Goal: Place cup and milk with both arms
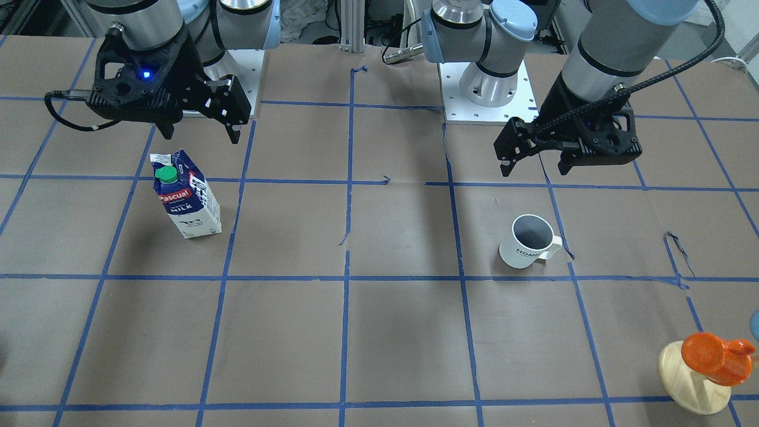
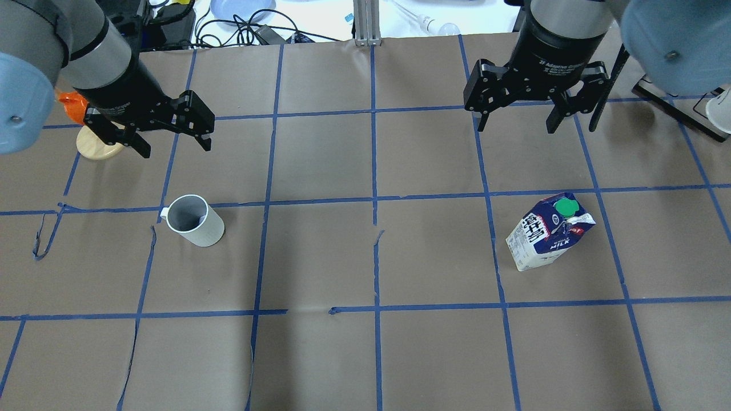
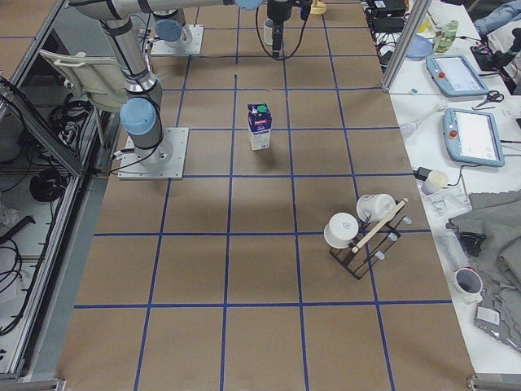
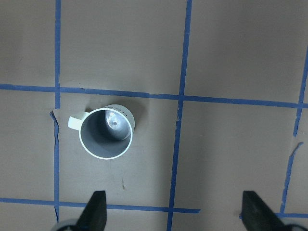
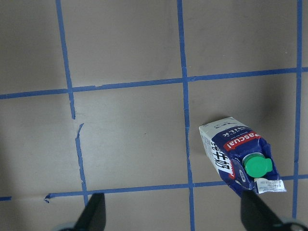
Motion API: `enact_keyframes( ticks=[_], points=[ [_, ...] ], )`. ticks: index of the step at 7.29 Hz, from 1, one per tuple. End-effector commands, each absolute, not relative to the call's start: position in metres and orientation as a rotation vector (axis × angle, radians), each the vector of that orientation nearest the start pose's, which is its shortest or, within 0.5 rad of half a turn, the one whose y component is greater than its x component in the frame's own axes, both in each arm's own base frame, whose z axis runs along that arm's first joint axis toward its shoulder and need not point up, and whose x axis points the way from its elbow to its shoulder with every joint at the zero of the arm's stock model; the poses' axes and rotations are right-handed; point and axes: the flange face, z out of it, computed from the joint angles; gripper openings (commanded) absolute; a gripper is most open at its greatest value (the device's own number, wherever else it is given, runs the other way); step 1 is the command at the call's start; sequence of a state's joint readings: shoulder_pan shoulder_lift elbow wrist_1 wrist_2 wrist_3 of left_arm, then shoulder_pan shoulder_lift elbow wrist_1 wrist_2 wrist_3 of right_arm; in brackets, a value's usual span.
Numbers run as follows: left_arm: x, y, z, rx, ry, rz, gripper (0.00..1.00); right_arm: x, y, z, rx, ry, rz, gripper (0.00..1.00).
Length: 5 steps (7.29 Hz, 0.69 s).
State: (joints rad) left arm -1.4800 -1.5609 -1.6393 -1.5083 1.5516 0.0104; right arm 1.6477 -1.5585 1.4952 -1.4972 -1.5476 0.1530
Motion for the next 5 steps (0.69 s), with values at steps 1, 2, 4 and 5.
enact_keyframes(
  ticks=[1,2,4,5],
  points=[
    [-0.085,-0.5,0.463,-0.145,3.155,-0.004,1.0,0.174,-0.483,0.512,0.115,3.118,0.018,1.0],
    [-0.074,-0.5,0.451,-0.208,3.152,0.063,1.0,0.173,-0.483,0.511,0.115,3.118,0.021,1.0],
    [-0.006,-0.504,0.425,-0.433,3.019,0.116,1.0,0.167,-0.486,0.509,0.098,3.117,0.025,1.0],
    [0.002,-0.517,0.408,-0.447,3.017,0.073,1.0,0.166,-0.487,0.508,0.07,3.12,0.02,1.0]
  ],
)
